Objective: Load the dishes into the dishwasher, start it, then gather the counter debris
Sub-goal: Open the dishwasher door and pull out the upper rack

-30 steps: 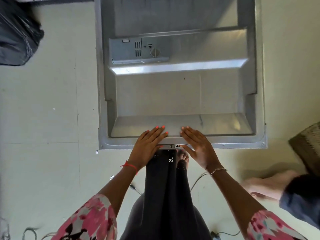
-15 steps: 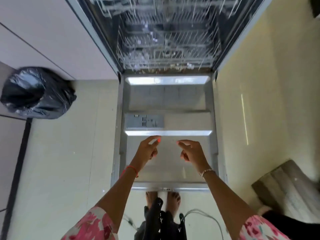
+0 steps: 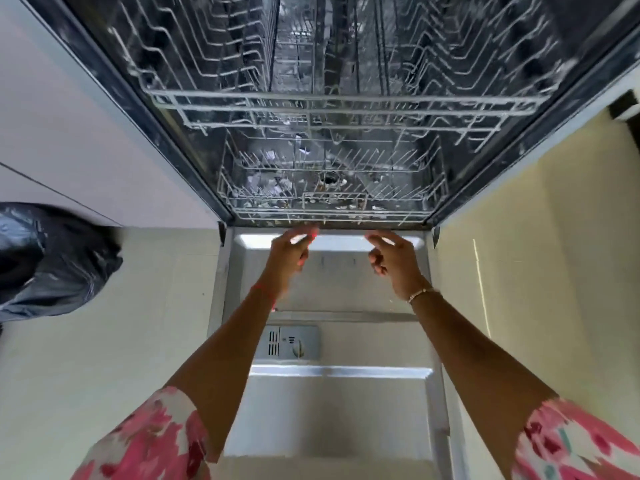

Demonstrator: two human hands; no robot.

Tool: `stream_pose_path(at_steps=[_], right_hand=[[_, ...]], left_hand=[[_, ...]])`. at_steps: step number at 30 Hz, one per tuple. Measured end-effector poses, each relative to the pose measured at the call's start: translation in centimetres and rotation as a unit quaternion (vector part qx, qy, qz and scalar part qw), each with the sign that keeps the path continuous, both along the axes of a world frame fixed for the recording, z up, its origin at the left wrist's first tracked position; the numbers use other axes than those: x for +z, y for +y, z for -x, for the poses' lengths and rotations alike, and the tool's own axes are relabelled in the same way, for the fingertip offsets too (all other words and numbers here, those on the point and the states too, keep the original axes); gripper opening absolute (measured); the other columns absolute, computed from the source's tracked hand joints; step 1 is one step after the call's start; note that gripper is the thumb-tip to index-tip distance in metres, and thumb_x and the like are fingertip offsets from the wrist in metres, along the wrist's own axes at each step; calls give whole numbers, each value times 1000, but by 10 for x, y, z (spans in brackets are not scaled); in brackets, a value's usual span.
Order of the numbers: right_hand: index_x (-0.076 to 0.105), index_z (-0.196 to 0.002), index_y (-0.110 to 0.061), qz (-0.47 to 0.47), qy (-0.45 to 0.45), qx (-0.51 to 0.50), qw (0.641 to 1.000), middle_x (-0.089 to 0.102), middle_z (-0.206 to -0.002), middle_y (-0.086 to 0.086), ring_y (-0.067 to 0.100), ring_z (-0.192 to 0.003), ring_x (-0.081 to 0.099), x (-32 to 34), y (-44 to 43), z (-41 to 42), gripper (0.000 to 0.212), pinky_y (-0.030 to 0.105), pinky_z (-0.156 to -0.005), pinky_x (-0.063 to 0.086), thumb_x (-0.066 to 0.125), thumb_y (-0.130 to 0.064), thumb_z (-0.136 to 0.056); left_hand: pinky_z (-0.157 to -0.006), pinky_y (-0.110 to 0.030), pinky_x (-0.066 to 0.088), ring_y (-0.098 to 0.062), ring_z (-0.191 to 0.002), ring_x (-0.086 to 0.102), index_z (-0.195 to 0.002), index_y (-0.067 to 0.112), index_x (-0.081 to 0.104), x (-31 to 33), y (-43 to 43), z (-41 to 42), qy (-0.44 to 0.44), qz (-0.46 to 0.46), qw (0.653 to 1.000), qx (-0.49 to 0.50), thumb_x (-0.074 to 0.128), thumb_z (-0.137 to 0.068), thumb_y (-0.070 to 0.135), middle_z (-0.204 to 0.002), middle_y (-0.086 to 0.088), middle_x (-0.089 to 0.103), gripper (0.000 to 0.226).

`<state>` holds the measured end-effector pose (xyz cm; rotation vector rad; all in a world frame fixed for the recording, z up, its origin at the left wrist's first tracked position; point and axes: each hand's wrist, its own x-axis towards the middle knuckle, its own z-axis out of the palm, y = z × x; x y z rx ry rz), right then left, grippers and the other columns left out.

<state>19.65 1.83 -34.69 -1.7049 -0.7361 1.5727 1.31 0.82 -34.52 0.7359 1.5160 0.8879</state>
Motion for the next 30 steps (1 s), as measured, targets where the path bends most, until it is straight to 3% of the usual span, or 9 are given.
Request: stream_pose_path(at_steps=[4,7,9,12,15,18,23,26,30], right_hand=[[48,-109,-19,-29,2,-18,999,50,-59,4,3,-33,41,-47,55,8,25,11,-36,27,59,-9,-89],[43,-111,-21,-38,31,-10,999,49,-63,2,2,-34,43,-78,76,11,27,10,-38,26,55,-7,-91],[46,-108,-21,-38,18,25,999,48,-64,2,2,-35,43,-93,81,12,20,11,-39,27,54,-11,-92],[51,-93,-20,-56,-22,48,997,43,-57,0,1,-32,38,-103,84,13,9,10,-38,27,49,-12,-94],[52,-78,-17,-66,-43,16,997,39,-41,-9,3,-28,31,-108,78,12,17,9,-36,25,49,-14,-95],[50,-71,-16,-50,-37,-8,998,35,-32,-10,4,-27,30,-108,49,11,24,10,-34,24,51,-11,-94],[52,-67,-17,22,-26,2,999,37,-35,-9,7,-32,34,-90,-28,-1,26,13,-36,28,52,-8,-91],[55,-68,-12,31,-95,77,992,38,-39,-9,3,-33,32,-80,-83,-11,20,15,-38,27,55,-7,-87],[59,-62,-4,-1,-199,190,962,46,-47,-7,-4,-38,43,-76,-160,-23,22,8,-47,30,61,-4,-84]], left_hand=[[-31,-9,21,2,-28,32,-107,17,53,-45,55,5,7,-19,999,45,55,-90,5,-37,11,47,21],[-31,-7,20,2,-29,36,-111,24,46,-73,74,9,15,-15,999,34,53,-92,6,-58,7,50,27],[-31,-6,20,2,-28,36,-112,27,42,-84,77,8,20,1,1000,-1,49,-94,8,-61,5,48,27],[-34,-6,19,3,-28,33,-109,27,42,-88,77,6,42,7,998,-52,41,-98,13,-47,6,42,17],[-34,-6,18,2,-28,31,-91,22,42,-90,70,6,62,-1,997,-56,36,-100,16,-53,3,38,12],[-31,-7,19,1,-26,30,-89,21,42,-93,44,3,70,9,997,-30,40,-99,19,-34,8,43,11],[-29,-9,23,1,-26,34,-86,17,48,-76,-37,-8,57,55,997,-3,41,-98,11,-35,7,45,15],[-31,-9,27,1,-28,36,-85,10,50,-59,-95,-11,62,78,995,11,43,-95,3,-52,-7,41,14],[-37,-12,33,1,-32,42,-75,13,53,-51,-174,-7,79,107,991,-23,48,-93,0,-53,-1,48,22]])
